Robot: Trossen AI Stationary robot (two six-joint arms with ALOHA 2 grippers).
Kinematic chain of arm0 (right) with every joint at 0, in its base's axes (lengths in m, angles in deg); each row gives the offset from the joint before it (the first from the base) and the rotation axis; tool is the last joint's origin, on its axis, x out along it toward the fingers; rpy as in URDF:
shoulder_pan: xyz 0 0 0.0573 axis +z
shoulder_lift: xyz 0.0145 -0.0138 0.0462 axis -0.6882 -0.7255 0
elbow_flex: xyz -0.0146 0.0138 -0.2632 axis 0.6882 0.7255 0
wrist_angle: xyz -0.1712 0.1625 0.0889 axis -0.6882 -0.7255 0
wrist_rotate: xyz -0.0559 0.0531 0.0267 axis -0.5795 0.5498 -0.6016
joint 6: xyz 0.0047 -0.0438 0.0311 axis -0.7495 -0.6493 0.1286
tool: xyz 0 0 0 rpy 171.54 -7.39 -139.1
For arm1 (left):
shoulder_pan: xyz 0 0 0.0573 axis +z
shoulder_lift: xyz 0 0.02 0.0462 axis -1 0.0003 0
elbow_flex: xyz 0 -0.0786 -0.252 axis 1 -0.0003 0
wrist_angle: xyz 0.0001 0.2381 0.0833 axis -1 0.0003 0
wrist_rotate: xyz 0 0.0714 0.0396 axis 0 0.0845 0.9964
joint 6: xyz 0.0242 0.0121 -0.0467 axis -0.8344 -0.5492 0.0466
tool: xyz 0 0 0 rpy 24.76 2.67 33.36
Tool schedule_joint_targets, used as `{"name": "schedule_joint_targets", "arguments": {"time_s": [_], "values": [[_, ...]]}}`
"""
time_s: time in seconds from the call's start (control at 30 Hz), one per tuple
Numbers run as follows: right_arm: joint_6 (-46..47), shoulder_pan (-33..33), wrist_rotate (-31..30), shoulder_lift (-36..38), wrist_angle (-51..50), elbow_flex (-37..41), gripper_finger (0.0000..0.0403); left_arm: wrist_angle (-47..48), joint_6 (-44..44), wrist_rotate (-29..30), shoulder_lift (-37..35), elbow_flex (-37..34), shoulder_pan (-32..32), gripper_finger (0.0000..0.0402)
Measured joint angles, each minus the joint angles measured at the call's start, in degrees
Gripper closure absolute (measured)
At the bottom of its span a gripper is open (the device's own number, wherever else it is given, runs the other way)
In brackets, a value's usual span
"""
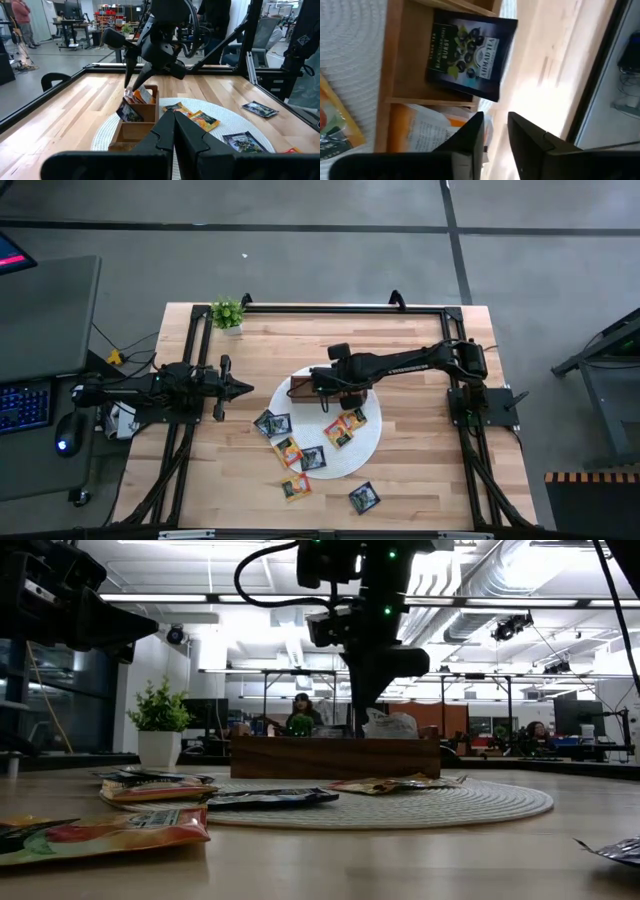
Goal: Pick & Place Tea
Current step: Put the blue tea bag into the middle section of the wooden organizer
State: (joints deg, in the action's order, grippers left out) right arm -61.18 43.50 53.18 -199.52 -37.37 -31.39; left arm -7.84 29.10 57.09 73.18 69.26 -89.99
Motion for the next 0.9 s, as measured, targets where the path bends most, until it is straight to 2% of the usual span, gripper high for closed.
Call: {"name": "schedule_joint_targets", "arguments": {"time_s": [0.23, 0.37, 0.5, 0.63, 0.9], "values": [[-1.3, 0.0, -3.7, 0.9, -0.5, -3.9, 0.0295, 0.0, 0.0, 0.0, 0.0, 0.0, 0.0, 0.0401], [3.7, 0.4, -0.8, 1.8, -6.1, -8.3, 0.0293, 0.0, 0.0, 0.0, 0.0, 0.0, 0.0, 0.0401], [17.3, 1.6, 6.6, 3.2, -15.2, -11.5, 0.0292, 0.0, 0.0, 0.0, 0.0, 0.0, 0.0, 0.0401], [32.7, 3.8, 12.2, 6.9, -22.5, -10.0, 0.0292, 0.0, 0.0, 0.0, 0.0, 0.0, 0.0, 0.0401], [61.0, 12.9, 18.7, 20.6, -22.9, 7.1, 0.0292, 0.0, 0.0, 0.0, 0.0, 0.0, 0.0, 0.0401]]}}
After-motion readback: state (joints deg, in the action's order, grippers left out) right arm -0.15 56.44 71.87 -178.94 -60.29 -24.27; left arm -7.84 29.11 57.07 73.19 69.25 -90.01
